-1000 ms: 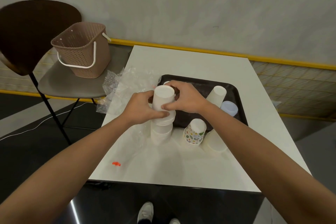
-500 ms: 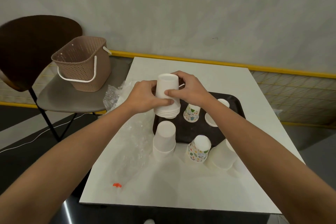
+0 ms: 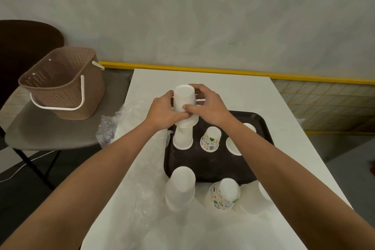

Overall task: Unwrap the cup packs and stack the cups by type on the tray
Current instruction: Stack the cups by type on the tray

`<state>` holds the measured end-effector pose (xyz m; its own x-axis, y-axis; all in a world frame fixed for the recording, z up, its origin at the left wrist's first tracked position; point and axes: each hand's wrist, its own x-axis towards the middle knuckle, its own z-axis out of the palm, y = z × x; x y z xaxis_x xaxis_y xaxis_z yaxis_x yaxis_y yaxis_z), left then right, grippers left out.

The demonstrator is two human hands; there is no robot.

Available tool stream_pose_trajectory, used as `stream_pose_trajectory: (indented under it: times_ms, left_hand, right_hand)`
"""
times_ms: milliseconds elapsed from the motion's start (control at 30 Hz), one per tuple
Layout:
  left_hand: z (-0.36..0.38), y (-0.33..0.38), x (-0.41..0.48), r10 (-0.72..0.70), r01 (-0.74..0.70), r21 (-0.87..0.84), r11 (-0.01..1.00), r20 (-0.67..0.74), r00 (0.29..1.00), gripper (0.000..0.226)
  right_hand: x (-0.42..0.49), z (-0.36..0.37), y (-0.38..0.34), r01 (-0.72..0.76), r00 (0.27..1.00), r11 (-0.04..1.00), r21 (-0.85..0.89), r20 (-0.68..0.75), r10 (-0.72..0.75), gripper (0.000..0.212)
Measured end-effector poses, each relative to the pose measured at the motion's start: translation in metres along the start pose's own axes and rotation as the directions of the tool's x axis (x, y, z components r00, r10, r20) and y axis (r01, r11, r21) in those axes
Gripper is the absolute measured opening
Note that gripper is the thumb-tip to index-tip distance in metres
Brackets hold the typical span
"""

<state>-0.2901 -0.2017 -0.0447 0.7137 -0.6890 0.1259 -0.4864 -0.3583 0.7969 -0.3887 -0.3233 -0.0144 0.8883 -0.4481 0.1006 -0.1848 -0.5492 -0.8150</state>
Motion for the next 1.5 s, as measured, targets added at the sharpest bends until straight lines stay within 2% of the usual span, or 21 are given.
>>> stream_pose_trajectory:
  times_ms: [233,367,500,800,1067,1333,1500]
  left_hand:
    - [0.025,-0.025,0.013,-0.048,0.045,0.036,0.998,0.081,0.996,0.071]
    - [0.033,-0.040,0.010,-0.086,0.083,0.036,0.996,0.111,0.990,0.067]
    - [0.044,-0.051,0.007,-0.117,0.109,0.063,0.992,0.150,0.982,0.069]
    - [0.066,-0.070,0.005,-0.210,0.127,0.284,0.950,0.283,0.936,0.073]
    - [0.069,-0.073,0.001,-0.221,0.143,0.278,0.950,0.274,0.936,0.074]
    - [0.040,-0.059,-0.005,-0.170,0.120,0.216,0.969,0.231,0.958,0.096]
    - [0.015,-0.043,-0.020,-0.142,0.114,0.198,0.974,0.135,0.981,0.084]
  right_hand:
    - [0.007,0.011,0.026,-0.127,0.990,0.991,0.036,0.066,0.124,0.058]
    - [0.010,0.023,0.034,-0.206,0.977,0.977,0.056,0.070,0.202,0.042]
    - [0.011,0.029,0.046,-0.252,0.963,0.968,-0.011,0.094,0.252,0.033]
    - [0.009,0.044,0.068,-0.303,0.932,0.939,-0.165,0.153,0.328,0.032]
    - [0.008,0.051,0.073,-0.318,0.932,0.931,-0.178,0.121,0.342,0.032]
    - [0.002,0.038,0.062,-0.260,0.965,0.947,-0.190,-0.031,0.259,0.036]
    - [-0.008,0.021,0.047,-0.232,0.973,0.962,-0.146,-0.053,0.226,0.036]
